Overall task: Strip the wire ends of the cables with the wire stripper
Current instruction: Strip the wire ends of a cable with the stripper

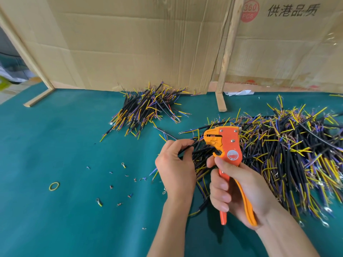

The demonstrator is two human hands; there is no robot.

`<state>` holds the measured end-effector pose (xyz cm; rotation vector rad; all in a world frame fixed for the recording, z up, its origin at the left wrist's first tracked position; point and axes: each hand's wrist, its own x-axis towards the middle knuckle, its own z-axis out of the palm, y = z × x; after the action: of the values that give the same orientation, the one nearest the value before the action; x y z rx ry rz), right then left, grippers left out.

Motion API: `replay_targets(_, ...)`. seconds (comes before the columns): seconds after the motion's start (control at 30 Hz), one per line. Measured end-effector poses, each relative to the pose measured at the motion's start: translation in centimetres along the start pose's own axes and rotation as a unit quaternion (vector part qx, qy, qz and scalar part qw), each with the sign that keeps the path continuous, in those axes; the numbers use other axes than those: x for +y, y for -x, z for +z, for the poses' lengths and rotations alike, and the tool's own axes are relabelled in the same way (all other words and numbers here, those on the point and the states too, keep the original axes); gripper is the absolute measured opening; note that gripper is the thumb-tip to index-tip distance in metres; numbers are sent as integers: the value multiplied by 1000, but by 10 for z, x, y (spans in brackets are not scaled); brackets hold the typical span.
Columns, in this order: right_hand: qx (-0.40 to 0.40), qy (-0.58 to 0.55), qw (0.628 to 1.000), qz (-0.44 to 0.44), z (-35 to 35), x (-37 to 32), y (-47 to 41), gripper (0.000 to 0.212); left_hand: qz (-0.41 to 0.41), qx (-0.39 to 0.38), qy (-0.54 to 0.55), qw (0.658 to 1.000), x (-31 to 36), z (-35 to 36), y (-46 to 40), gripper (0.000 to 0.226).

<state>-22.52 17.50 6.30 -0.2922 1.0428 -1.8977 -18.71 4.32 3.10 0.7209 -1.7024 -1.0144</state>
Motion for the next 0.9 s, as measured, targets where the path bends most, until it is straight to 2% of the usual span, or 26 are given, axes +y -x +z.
replay_targets(0.2, 16, 2, 999, -34, 7, 1, 1, 24, 37, -31, -20, 999, 2, -1, 0, 18)
replay_targets(0.4, 11, -19, 999, -48, -2, -1, -2, 49, 74, -95, -111, 986, -1, -12, -5, 14)
replay_targets(0.5, 31, -54, 997, -54, -8, -2, -9, 33, 62, -96, -147, 983, 3, -11, -13, 11)
replay_targets(0.57, 55, -88, 993, -63, -13, -4, -12, 32, 52, -92, -182, 978, 8, -4, -25, 8)
replay_targets(0.63, 66, -108, 989, -78, -18, -7, -12, 39, 48, -138, -214, 966, 12, 7, -41, 15)
replay_targets(0.73, 55, -123, 987, -87, -21, -8, -10, 57, 43, -273, -173, 945, 17, 17, -68, 19)
replay_targets(0.77, 49, -130, 987, -80, -20, -7, -9, 62, 55, -267, -180, 945, 15, 15, -80, 20)
replay_targets(0.8, 42, -136, 987, -73, -18, -7, -9, 67, 66, -230, -194, 952, 9, 10, -96, 21)
replay_targets(0.9, 12, -154, 987, -48, -8, -4, -7, 73, 30, -80, -260, 962, -21, -20, -149, 33)
